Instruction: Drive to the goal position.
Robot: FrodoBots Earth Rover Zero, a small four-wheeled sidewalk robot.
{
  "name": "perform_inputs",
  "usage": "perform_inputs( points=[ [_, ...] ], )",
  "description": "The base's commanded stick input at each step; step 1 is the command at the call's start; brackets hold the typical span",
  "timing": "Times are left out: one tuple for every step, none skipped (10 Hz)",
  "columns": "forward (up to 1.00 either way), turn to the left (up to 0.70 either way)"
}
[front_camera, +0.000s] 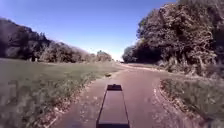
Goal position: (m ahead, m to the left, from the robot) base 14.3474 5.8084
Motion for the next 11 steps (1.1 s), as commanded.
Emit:
perform_inputs(
  points=[
    [0.84, 0.0],
    [0.84, 0.0],
    [0.84, 0.0],
    [0.84, 0.0],
    [0.84, -0.33],
    [0.84, -0.33],
    [0.84, -0.15],
    [0.84, 0.0],
    [0.84, 0.0],
    [0.84, 0.0],
    [0.84, -0.23]
  ],
)
